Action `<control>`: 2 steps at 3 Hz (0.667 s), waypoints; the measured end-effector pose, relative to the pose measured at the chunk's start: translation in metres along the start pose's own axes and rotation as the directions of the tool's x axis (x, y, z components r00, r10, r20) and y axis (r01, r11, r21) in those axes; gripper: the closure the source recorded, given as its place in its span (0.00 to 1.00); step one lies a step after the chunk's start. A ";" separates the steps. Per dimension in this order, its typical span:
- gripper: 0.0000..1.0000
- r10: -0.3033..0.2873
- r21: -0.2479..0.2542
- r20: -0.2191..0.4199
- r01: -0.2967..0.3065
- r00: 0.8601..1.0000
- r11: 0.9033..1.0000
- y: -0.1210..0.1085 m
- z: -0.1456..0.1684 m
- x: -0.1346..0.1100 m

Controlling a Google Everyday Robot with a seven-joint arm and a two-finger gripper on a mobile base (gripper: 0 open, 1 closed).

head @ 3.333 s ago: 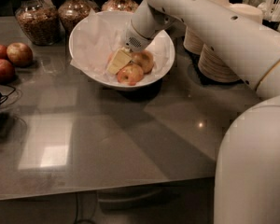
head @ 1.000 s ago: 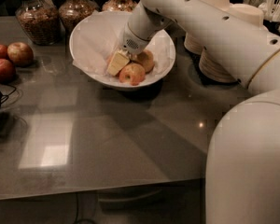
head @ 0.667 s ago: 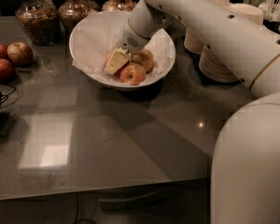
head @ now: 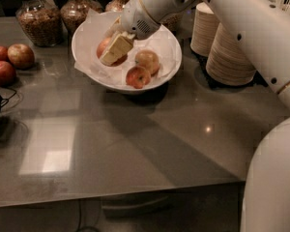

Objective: Pick apple from white bowl

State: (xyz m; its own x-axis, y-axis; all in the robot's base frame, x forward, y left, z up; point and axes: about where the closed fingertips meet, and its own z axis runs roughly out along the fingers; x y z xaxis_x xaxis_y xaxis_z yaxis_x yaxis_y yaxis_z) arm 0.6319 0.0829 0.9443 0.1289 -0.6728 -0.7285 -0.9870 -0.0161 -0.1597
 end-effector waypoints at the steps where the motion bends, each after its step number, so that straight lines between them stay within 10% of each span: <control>1: 1.00 -0.053 -0.024 0.132 0.057 0.990 0.998 0.008 -0.030 -0.021; 2: 1.00 -0.082 -0.050 0.288 0.100 0.954 0.994 0.012 -0.074 -0.023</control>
Offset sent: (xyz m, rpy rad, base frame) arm -0.0303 -0.0995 0.1138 0.4775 -0.0233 0.2503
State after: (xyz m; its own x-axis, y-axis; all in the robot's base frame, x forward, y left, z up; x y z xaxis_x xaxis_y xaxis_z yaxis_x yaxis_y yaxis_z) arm 0.6104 0.0430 1.0083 0.2313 -0.4272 -0.8741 -0.9727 -0.1202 -0.1986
